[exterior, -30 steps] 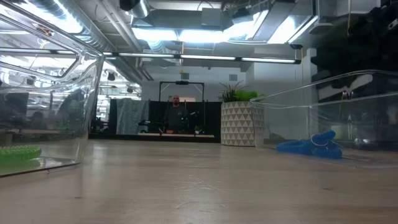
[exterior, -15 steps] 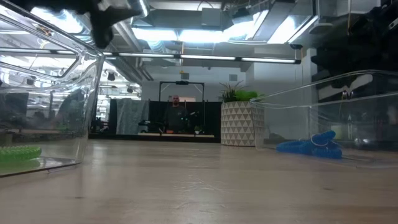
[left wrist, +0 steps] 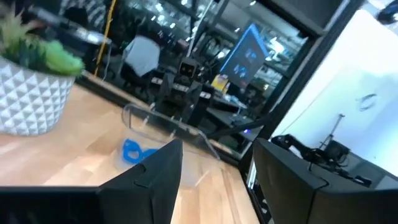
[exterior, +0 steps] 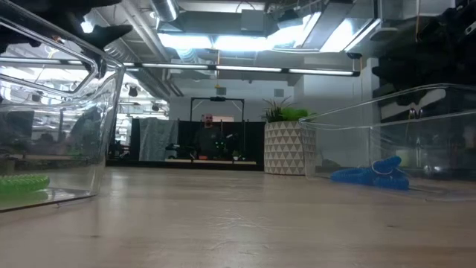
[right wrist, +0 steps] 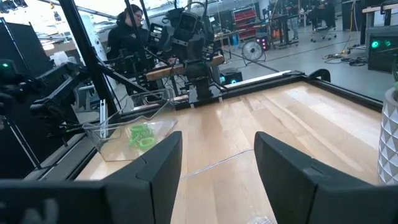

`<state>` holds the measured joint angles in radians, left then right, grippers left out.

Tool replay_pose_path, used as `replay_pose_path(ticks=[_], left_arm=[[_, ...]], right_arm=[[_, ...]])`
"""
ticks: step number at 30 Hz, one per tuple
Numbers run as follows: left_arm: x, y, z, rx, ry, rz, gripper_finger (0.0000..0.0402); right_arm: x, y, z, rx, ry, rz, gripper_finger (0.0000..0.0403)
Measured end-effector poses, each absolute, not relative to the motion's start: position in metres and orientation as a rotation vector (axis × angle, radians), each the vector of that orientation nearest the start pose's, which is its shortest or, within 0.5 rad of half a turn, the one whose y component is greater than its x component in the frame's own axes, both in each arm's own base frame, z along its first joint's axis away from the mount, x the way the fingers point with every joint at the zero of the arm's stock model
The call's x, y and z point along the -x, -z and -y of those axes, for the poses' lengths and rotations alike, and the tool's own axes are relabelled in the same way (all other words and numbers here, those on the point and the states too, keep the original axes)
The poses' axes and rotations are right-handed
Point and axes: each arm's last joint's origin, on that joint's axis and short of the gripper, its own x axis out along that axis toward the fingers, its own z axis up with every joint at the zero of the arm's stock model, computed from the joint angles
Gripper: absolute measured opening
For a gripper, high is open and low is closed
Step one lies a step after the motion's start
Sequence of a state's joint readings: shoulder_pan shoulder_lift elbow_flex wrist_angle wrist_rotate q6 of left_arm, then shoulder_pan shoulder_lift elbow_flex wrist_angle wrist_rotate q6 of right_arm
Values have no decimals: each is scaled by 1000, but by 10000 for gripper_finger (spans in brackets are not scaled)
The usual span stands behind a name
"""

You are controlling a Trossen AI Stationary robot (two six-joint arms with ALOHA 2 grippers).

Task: Sort spring keychains
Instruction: Return to Home Position

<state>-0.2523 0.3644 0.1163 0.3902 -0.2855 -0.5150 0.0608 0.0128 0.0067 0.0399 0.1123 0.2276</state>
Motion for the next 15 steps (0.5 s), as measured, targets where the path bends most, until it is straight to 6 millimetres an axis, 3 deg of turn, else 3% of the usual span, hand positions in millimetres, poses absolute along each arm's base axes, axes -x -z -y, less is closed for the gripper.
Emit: replay_pose_path(ticks=[9, 15], left_arm=[[-102, -190, 19, 485, 59, 216, 194], [-95, -184, 18, 440, 63, 173, 194]], right_arm=[[-98, -169, -3, -230, 47, 40, 200], [-98, -169, -3, -230, 47, 40, 200]])
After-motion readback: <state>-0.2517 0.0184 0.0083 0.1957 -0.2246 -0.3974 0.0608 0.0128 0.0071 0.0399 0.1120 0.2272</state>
